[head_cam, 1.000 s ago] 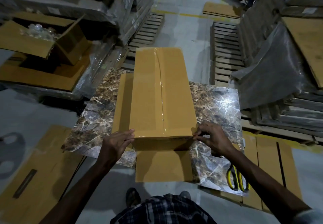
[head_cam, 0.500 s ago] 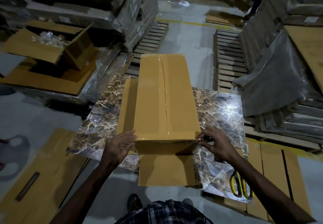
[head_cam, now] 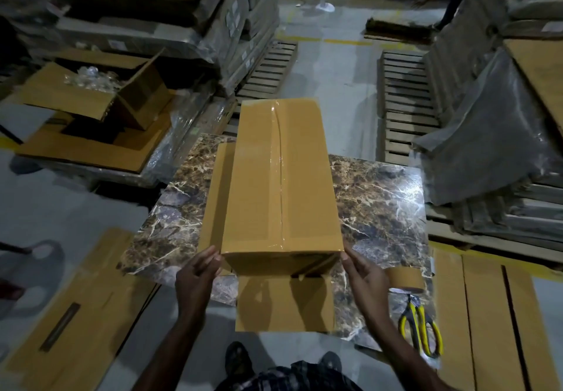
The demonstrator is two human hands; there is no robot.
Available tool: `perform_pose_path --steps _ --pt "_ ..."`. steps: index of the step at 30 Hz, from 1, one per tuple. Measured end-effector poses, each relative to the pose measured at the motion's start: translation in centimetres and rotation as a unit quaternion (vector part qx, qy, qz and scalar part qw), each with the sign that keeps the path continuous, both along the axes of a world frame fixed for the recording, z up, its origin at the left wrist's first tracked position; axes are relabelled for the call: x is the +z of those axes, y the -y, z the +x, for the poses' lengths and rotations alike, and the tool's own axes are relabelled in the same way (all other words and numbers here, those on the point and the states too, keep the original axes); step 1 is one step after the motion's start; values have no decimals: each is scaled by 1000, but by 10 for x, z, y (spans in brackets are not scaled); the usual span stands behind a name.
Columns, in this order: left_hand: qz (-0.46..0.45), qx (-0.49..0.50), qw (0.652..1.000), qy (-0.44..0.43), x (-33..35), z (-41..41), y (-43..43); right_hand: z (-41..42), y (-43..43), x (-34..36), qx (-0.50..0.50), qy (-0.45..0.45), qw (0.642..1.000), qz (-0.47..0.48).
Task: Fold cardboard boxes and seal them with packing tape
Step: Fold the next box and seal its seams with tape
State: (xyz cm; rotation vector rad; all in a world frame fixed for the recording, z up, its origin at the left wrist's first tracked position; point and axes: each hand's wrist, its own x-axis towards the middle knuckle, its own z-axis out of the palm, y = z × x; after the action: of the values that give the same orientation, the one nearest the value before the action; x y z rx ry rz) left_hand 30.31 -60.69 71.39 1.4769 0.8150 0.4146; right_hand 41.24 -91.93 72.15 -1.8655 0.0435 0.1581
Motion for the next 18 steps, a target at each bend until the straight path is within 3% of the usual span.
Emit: perform_pose_path --steps 8,11,14,18 --pt "-87 170 981 20 -14 23 48 -33 -31 1 -34 2 999 -23" --pt "-104 200 974 33 -2 38 57 -23 -27 -10 -69 -56 995 45" --pt "-189 248 949 53 2 57 68 -24 -39 -7 -70 -119 982 130" --pt "-324 355 871 104 17 77 88 -14 -54 -2 -144 -158 956 199"
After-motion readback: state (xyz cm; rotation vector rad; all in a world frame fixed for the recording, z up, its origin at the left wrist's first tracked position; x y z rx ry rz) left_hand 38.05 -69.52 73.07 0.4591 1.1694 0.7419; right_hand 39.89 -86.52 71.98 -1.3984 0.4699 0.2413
